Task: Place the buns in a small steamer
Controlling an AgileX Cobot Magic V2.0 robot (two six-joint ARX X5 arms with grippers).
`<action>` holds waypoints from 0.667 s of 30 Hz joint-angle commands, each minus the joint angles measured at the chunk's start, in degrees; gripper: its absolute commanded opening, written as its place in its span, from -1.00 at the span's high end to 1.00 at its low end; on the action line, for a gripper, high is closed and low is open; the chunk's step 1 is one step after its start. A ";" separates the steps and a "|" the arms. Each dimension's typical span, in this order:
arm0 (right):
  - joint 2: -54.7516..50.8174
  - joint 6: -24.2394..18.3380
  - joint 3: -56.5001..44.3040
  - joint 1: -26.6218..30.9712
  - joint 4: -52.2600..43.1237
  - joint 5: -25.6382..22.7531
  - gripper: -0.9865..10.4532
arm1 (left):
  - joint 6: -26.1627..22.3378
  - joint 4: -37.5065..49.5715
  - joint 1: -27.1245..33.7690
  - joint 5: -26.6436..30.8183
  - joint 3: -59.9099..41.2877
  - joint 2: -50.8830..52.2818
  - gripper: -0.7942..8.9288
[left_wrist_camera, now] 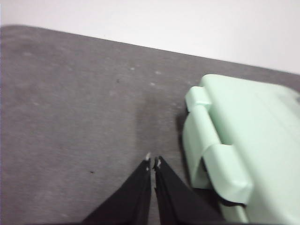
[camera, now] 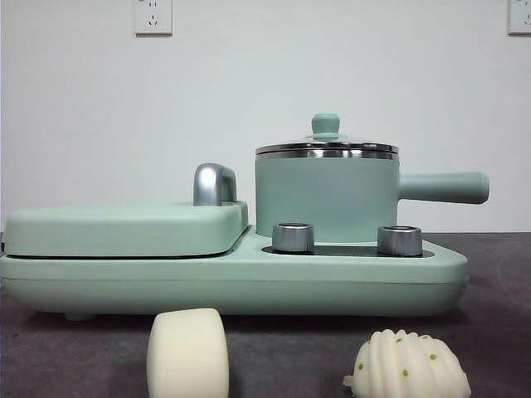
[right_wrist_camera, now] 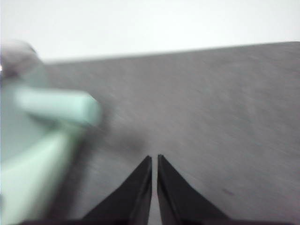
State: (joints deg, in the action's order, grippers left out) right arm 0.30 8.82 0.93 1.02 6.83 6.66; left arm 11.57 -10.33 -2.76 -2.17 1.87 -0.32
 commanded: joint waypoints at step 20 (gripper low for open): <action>13.90 15.47 34.58 -2.40 21.31 20.81 0.81 | -0.48 -17.09 -3.02 -11.65 37.97 -24.92 0.80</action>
State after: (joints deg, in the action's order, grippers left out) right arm 13.23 26.59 33.65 -1.19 27.73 26.15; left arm 12.38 -27.20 -5.67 -12.60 38.48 -24.21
